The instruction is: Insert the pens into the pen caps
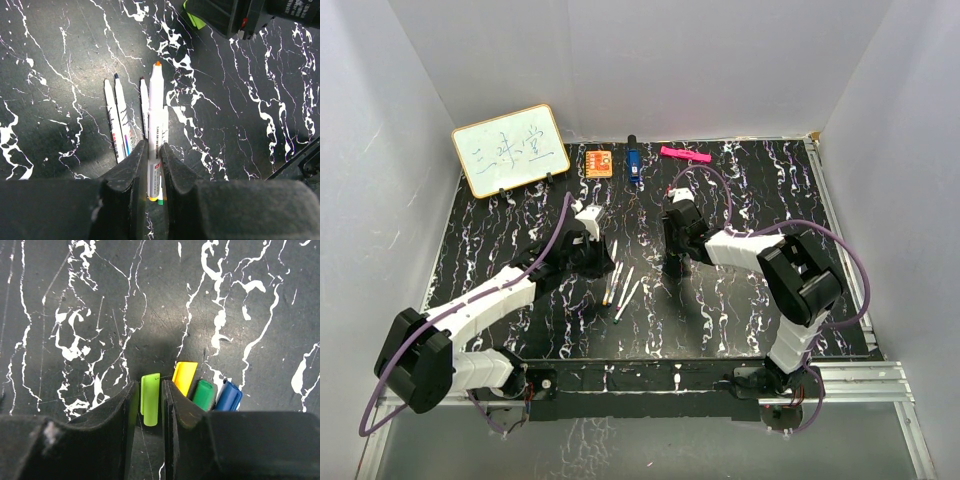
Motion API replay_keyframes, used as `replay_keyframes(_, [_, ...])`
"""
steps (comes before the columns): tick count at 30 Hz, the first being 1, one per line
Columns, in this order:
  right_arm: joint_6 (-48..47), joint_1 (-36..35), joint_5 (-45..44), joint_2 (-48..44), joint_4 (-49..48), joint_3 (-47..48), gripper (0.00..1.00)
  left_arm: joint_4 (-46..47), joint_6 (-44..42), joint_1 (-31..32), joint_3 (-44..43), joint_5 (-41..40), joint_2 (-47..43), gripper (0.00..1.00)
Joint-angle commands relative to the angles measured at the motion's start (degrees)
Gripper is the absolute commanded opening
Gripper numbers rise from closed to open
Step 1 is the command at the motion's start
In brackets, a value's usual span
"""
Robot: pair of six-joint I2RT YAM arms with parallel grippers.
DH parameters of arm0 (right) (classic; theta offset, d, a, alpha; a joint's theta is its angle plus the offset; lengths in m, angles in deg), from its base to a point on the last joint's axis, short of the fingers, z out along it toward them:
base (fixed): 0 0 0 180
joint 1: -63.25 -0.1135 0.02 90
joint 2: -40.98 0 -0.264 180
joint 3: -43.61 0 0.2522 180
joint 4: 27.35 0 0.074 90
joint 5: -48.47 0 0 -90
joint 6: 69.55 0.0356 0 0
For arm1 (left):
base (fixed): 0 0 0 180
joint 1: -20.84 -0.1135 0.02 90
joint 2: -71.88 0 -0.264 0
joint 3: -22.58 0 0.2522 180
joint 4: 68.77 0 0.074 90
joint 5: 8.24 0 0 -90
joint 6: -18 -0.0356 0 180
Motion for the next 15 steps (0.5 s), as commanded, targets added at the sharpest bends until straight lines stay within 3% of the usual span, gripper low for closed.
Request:
replay_keyframes(1, [0.51, 0.03, -2.13, 0.82, -0.67, 2.27, 0.24, 0.59, -0.09, 0.37, -0.11, 1.28, -0.08, 0.0])
replay_keyframes(15, [1.63, -0.33, -2.32, 1.79, 1.8, 1.18, 0.24, -0.05, -0.53, 0.38, -1.14, 0.96, 1.71, 0.0])
